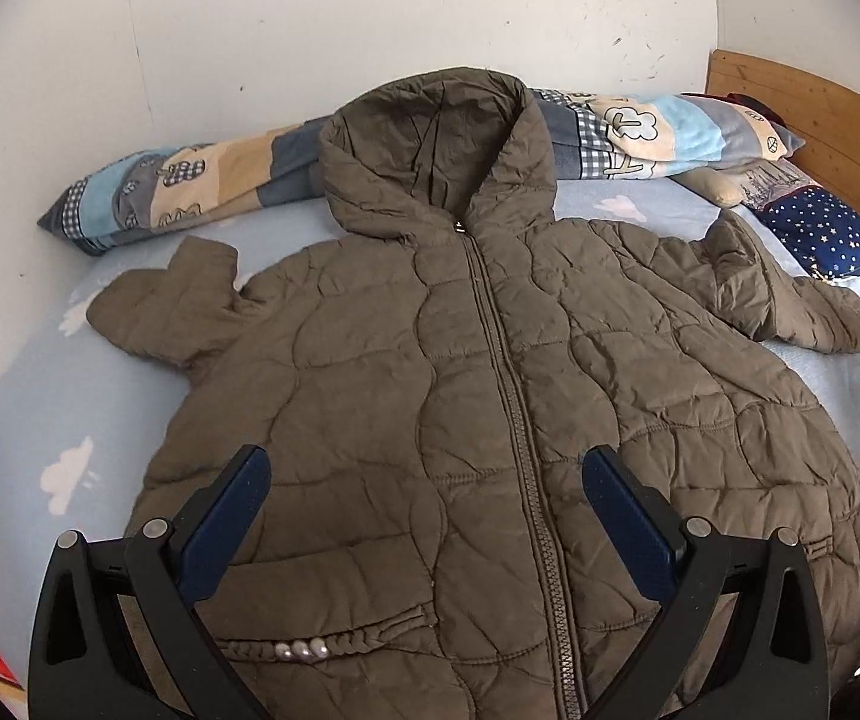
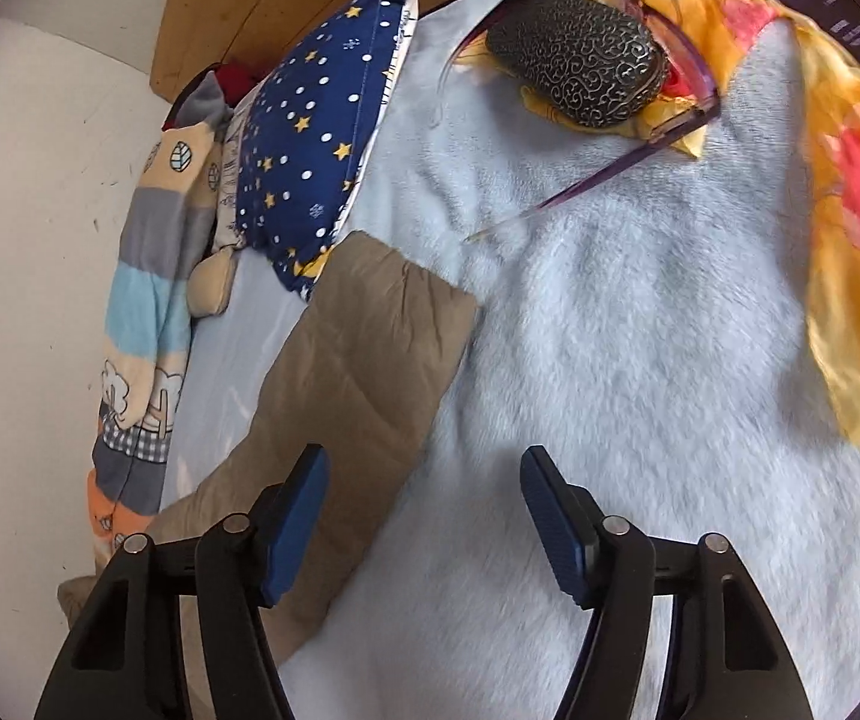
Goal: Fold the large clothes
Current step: 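Grasp the cuff of the sleeve near the starry pillow with the right tool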
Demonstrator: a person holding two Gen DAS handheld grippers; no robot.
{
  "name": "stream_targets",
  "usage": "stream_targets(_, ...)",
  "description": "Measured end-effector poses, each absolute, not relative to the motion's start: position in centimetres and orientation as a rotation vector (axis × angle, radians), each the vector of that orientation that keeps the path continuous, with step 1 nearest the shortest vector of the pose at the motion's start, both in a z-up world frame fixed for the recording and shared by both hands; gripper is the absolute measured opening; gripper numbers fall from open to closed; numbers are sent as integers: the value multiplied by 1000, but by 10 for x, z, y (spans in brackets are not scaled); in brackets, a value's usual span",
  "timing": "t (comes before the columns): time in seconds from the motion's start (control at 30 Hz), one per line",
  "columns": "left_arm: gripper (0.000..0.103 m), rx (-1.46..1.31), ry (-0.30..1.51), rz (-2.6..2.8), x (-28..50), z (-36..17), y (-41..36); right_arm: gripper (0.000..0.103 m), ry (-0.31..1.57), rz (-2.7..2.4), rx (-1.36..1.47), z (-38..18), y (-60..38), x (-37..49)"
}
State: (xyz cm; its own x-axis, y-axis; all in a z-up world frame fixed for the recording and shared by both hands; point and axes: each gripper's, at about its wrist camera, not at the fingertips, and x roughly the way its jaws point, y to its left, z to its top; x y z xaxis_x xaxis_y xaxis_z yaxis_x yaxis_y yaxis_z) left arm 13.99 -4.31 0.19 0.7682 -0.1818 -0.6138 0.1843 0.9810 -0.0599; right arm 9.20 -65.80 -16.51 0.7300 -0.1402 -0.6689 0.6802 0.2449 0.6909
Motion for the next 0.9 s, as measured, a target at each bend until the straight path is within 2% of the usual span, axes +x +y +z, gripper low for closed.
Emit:
stream_targets(0.37,103,17,732,-195,147,-12,-43,55,465,-591,1263,-186,-698,112)
stream_targets(0.43,103,20,742,-193,148,-14,-43,46,449,-548,1262,-188,-703,121)
stream_targets(0.53,103,31,750,-191,149,-17,-44,40,465,-538,1240,-190,-705,133)
stream_targets(0.6,103,34,758,-194,150,-18,-46,24,460,-529,1247,-192,-706,138)
stream_targets(0.67,103,36,756,-192,151,-18,-47,18,474,-541,1232,-190,-705,141)
stream_targets(0.9,103,42,747,-202,148,-16,-50,14,380,-574,1170,-139,-697,128)
